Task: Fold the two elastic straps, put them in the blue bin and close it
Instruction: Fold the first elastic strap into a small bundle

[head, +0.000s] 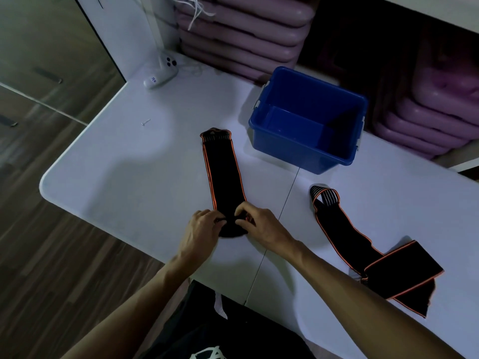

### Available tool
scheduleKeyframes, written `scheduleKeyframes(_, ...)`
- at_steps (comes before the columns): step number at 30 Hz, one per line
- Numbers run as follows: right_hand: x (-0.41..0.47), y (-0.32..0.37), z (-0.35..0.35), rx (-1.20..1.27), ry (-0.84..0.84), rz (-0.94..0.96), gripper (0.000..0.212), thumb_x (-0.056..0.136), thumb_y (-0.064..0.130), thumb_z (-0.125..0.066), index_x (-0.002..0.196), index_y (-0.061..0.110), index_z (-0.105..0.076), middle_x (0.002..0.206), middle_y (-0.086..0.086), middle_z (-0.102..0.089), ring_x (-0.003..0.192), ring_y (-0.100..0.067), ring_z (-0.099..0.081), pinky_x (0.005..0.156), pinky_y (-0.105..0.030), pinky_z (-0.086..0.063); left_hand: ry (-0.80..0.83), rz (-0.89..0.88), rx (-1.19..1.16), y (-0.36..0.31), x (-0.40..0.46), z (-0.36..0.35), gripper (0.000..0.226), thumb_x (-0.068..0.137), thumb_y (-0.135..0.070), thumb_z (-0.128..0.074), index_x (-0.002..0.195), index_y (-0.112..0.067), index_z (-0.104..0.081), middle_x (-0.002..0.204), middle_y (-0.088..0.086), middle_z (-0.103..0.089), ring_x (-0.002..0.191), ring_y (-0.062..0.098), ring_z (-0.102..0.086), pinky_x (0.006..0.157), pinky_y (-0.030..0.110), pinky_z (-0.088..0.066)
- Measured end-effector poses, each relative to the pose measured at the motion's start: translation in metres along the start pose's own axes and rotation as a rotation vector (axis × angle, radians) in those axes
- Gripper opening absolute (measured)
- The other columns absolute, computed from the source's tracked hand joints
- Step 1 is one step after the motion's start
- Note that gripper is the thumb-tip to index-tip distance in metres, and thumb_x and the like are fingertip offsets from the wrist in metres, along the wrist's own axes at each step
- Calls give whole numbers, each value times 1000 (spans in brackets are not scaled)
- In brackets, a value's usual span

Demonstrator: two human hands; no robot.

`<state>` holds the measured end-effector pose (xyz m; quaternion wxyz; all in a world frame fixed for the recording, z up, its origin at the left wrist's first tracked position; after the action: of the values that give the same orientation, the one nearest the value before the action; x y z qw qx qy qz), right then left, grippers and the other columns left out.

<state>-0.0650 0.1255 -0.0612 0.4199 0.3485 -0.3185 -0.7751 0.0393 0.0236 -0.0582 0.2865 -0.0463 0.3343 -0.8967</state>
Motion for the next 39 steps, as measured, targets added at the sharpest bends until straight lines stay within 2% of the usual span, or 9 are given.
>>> scheduleKeyframes(3,-1,-1,-1,49,-50,-11,9,95,24,-62,101,17,-61,90,4,-67,80,-6,-62,74,-26,-53,-20,-43,78,-1,-3,4,12,87,-17,-64,97,-11,-67,85,9,-65,82,30,-56,69,33,-46)
scheduleKeyframes(7,-3,2,-2,-26,-68,14,11,96,26,-58,105,21,-62,93,11,-63,90,-13,-56,79,-34,-51,3,-293,214,-16,4,8,32,87,-19,-62,118,-15,-59,130,8,-50,121,25,-44,94,34,-42)
scheduleKeyframes(14,-18,3,1,-44,-64,76,11,97,27,-58,106,23,-62,99,13,-64,93,-8,-55,82,-32,-48,219,-306,316,8,5,-5,52,99,-44,-19,136,-23,-49,153,0,-32,143,20,-27,115,43,-28)
scheduleKeyframes(19,-22,2,4,-105,-25,65,32,98,36,-53,129,30,-55,103,4,-61,93,-8,-56,81,-19,-46,180,-305,367,4,9,1,50,98,-43,-25,124,-16,-58,146,6,-45,139,26,-34,109,46,-37)
scheduleKeyframes(21,-22,4,5,-126,-38,84,31,98,34,-54,127,24,-60,101,9,-59,92,-3,-52,79,-17,-43,156,-358,351,1,8,5,45,97,-40,-31,121,-15,-59,142,11,-49,135,27,-41,105,43,-42)
scheduleKeyframes(26,-17,9,-2,-116,-41,112,26,99,29,-54,119,18,-66,111,5,-68,98,0,-47,80,-8,-36,108,-510,247,-7,-10,13,26,95,-29,-48,109,-14,-65,108,4,-64,98,23,-61,79,37,-53)
scheduleKeyframes(32,-24,2,-2,34,-99,-1,22,98,33,-54,114,22,-66,102,10,-65,97,-2,-54,84,-18,-45,161,-163,-62,12,-9,3,54,82,-64,-49,107,-19,-66,98,-5,-66,94,12,-58,82,32,-50)
scheduleKeyframes(36,-40,3,-6,-14,-75,52,25,99,36,-52,117,24,-64,103,13,-61,94,2,-54,83,-13,-43,146,-335,106,-7,-16,1,47,76,-59,-58,95,-17,-62,100,-3,-56,96,15,-49,80,28,-46)
scheduleKeyframes(39,-52,-1,-13,-101,-13,109,29,99,41,-49,119,24,-61,107,5,-62,95,-2,-55,84,-15,-45,151,-498,180,-20,-29,-10,35,80,-47,-62,88,-14,-56,97,2,-62,102,21,-56,79,34,-52)
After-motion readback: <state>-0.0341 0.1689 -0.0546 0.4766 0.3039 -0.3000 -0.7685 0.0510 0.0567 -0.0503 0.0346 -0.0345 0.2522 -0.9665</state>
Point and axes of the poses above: each hand's wrist, its own x-axis towards the middle knuckle, its own z-axis out of the back of the hand, y = z × x, the point moved 8 cm from there along x, towards the middle knuckle
